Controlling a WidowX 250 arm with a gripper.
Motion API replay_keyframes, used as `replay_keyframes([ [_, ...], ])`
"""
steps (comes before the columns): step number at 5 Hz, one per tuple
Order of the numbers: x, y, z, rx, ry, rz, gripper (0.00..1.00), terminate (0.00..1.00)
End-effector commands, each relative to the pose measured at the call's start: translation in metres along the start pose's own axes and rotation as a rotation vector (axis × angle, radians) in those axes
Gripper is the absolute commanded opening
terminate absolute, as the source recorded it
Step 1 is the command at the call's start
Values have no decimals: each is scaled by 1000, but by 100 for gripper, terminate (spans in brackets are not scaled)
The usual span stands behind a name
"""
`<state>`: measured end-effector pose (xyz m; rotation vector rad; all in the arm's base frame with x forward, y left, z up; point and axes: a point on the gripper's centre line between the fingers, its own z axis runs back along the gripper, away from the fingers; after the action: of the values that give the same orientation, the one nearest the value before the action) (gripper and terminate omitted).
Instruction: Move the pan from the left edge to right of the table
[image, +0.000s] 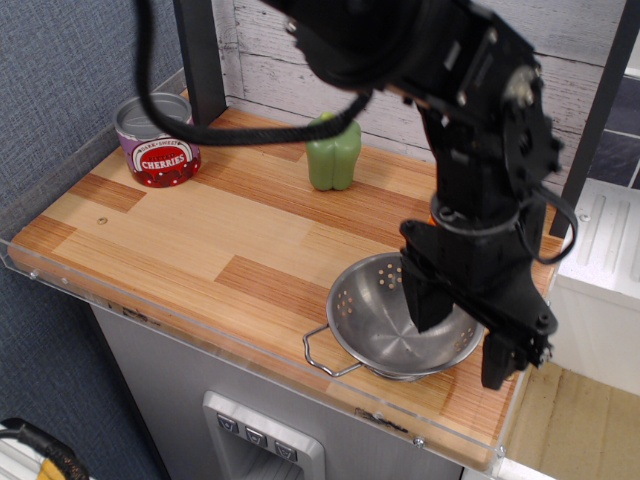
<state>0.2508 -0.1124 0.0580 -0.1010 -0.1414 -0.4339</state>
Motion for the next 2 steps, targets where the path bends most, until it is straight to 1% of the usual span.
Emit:
replay_keyframes([
  [1, -7, 40, 51, 134, 2, 68, 100, 0],
  [2, -23, 73, 60, 143, 27, 140, 100, 0],
])
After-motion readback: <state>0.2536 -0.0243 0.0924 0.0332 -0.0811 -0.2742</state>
